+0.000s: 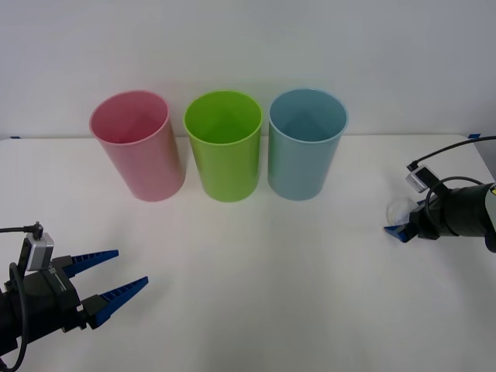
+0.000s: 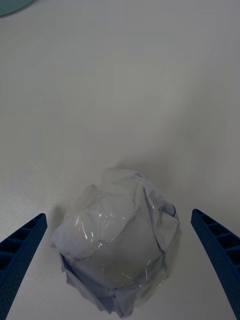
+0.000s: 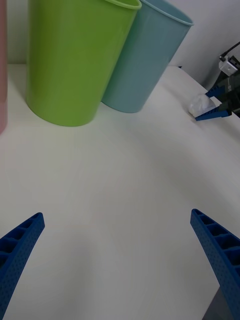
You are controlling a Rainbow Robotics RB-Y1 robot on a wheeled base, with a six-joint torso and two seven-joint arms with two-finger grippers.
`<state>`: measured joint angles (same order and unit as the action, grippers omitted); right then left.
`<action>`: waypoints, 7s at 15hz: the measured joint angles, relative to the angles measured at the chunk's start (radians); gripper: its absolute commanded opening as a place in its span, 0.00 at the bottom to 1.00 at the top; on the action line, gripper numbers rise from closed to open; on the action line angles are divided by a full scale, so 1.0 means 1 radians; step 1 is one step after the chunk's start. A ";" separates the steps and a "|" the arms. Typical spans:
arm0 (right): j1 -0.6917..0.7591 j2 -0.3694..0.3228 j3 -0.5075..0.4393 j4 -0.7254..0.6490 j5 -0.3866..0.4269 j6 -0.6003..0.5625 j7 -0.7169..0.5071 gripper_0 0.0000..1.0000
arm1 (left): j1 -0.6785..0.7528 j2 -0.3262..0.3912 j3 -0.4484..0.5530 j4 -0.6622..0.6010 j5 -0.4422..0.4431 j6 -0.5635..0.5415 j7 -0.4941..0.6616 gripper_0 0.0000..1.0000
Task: Put cans in the blue bin and PET bottles in the pink bin and trash in the green bin.
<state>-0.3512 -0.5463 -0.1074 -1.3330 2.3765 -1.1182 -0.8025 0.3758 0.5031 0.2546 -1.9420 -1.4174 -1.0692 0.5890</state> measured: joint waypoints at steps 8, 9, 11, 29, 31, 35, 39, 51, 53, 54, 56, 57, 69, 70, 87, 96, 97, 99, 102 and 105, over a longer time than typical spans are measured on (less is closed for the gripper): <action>0.000 0.000 0.012 0.000 0.000 0.005 0.030 0.00 | 0.000 0.000 0.000 0.000 0.000 0.000 0.000 1.00; 0.000 0.000 0.016 0.000 -0.002 0.011 0.037 0.00 | 0.000 0.000 0.000 0.000 0.000 0.000 0.000 1.00; -0.001 0.000 0.020 -0.001 -0.011 0.015 0.053 0.00 | 0.000 0.000 0.000 0.000 0.000 0.000 0.000 1.00; 0.536 -0.060 -0.222 -0.684 -0.368 -0.107 0.137 0.00 | 0.000 0.000 0.000 0.000 0.000 0.000 0.000 1.00; 0.636 -0.060 -0.271 -0.752 -0.437 -0.107 0.153 0.00 | 0.000 0.000 0.000 0.000 0.000 0.000 0.000 1.00; 0.787 -0.060 -0.369 -0.874 -0.619 -0.111 0.177 0.00 | 0.000 0.000 0.000 0.000 0.000 0.000 0.000 1.00; 0.800 -0.060 -0.436 -0.958 -0.819 -0.127 0.178 0.00 | 0.000 0.000 0.000 0.000 0.000 0.000 0.000 1.00; 0.130 -0.049 -0.141 -0.933 -0.626 -0.128 -0.337 0.00 | 0.000 0.000 0.000 0.000 0.000 0.000 0.000 1.00; 0.002 -0.011 -0.050 -0.854 -0.536 -0.129 -0.391 0.00 | 0.000 0.000 0.000 0.000 0.000 0.000 0.000 1.00; -0.052 0.013 -0.010 -0.812 -0.490 -0.129 -0.406 0.00 | 0.000 0.000 0.000 0.000 0.000 0.000 0.000 1.00; -0.154 0.079 0.056 -0.718 -0.395 -0.129 -0.417 0.00 | 0.000 0.000 0.000 0.000 0.000 0.000 0.000 1.00; -0.196 0.112 0.078 -0.675 -0.346 -0.139 -0.417 0.00 | 0.000 0.000 0.000 0.000 0.000 0.000 0.000 1.00; -0.623 0.267 0.182 -0.229 -0.092 -0.245 -0.512 0.00 | 0.000 0.000 0.000 0.000 0.000 0.000 0.000 1.00; -0.653 0.268 0.190 -0.188 -0.085 -0.245 -0.512 0.00 | 0.000 0.000 0.000 0.000 0.000 0.000 0.000 1.00; -0.876 0.327 0.365 0.229 0.011 -0.102 -0.514 0.00 | 0.000 0.000 0.000 0.000 0.000 0.000 0.000 1.00; -0.875 0.341 0.396 0.275 0.040 -0.084 -0.512 0.00 | 0.000 0.000 0.000 0.000 0.000 0.000 0.000 1.00; -0.875 0.341 0.400 0.278 0.040 -0.084 -0.512 0.00 | 0.000 0.000 0.000 0.000 0.000 0.000 0.000 1.00; -0.874 0.341 0.410 0.281 0.042 -0.084 -0.512 0.00 | 0.000 0.000 0.000 0.000 0.000 0.000 0.000 1.00; -0.867 0.339 0.415 0.282 0.046 -0.085 -0.503 0.00 | 0.000 0.000 0.000 0.000 0.000 0.000 0.000 1.00; -0.856 0.334 0.425 0.282 0.047 -0.086 -0.490 0.00 | 0.000 0.000 0.000 0.000 0.000 0.000 0.000 1.00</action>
<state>-1.2074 -0.2128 0.3172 -1.0508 2.4238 -1.2039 -1.2926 0.3758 0.5031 0.2546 -1.9420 -1.4174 -1.0692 0.5890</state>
